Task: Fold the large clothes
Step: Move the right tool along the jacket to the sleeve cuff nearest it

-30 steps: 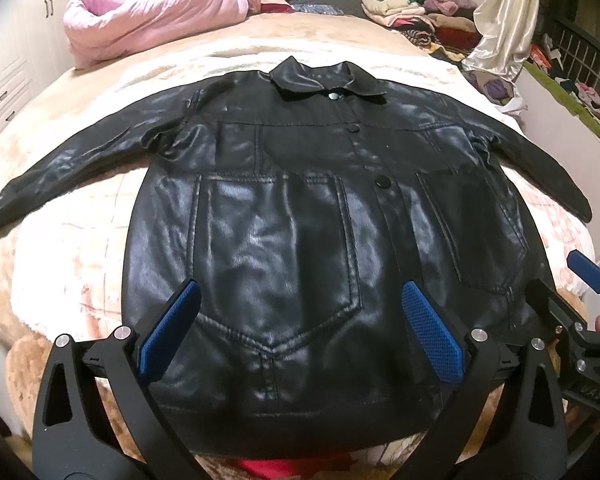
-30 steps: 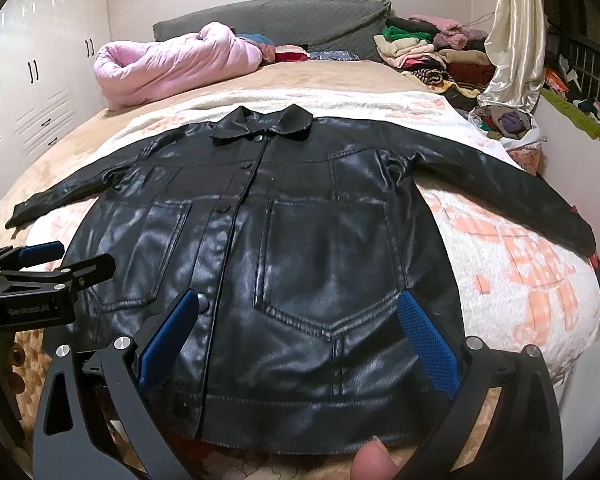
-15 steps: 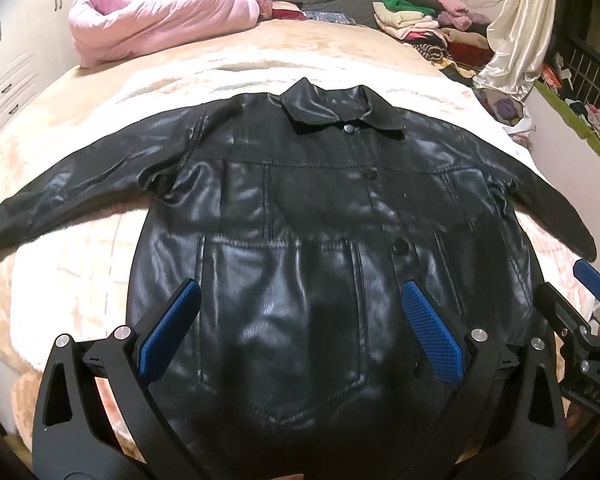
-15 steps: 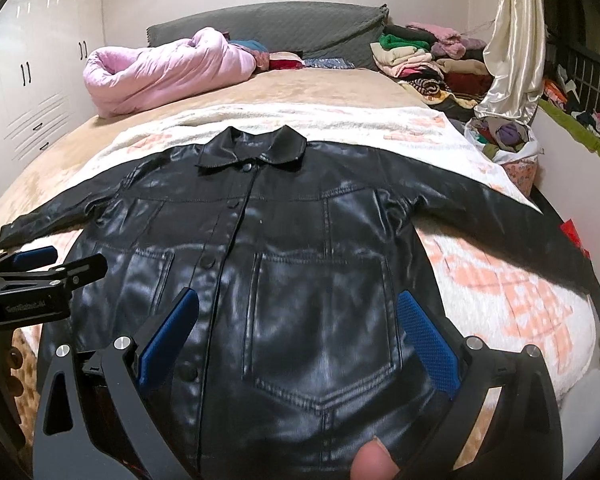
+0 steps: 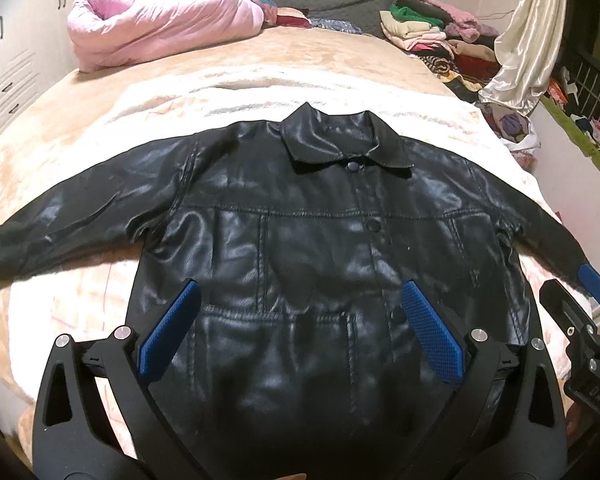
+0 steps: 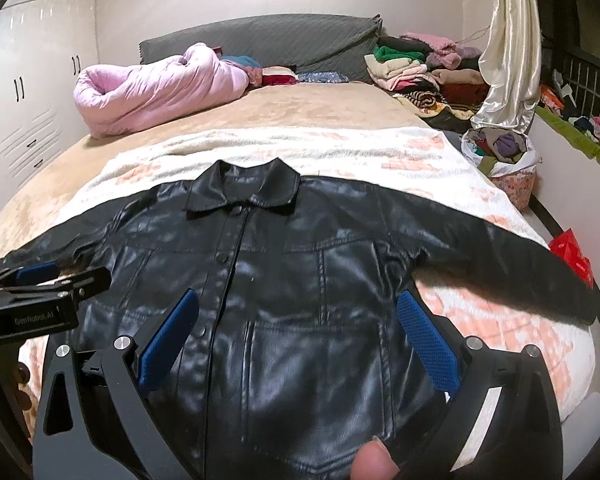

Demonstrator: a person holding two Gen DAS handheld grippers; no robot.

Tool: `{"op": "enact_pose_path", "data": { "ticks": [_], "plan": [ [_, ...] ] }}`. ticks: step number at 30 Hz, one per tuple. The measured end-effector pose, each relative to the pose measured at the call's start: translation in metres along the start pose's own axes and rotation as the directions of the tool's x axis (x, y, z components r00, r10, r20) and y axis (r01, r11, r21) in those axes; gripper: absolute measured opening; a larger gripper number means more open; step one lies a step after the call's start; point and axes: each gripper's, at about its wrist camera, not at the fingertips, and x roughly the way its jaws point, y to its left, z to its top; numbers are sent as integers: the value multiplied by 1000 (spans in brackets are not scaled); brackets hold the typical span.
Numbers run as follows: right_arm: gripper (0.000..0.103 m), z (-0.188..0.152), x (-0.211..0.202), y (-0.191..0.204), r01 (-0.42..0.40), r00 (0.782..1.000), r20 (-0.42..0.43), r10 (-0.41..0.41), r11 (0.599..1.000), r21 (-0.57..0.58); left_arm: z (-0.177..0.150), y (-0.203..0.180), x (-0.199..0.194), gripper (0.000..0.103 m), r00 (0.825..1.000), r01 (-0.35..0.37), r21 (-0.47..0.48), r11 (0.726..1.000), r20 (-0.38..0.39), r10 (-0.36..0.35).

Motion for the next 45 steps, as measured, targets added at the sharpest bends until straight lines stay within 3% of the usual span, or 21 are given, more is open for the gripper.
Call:
{"op": "enact_pose_path", "data": {
  "ticks": [12, 23, 35, 45],
  "plan": [
    [99, 28, 27, -18, 30, 1000, -1, -30, 998, 52, 29, -21, 26, 94, 1000, 16, 8, 1000, -22, -16],
    [99, 62, 63, -92, 135, 990, -6, -138, 958, 255, 54, -61, 59, 94, 999, 17, 62, 998, -44, -14],
    [99, 44, 85, -166, 260, 964, -45, -263, 888, 378, 66, -99, 95, 94, 996, 29, 103, 994, -88, -20],
    [99, 24, 94, -210, 374, 922, -81, -378, 819, 435, 68, -128, 124, 94, 993, 44, 136, 990, -112, -28]
  ]
}}
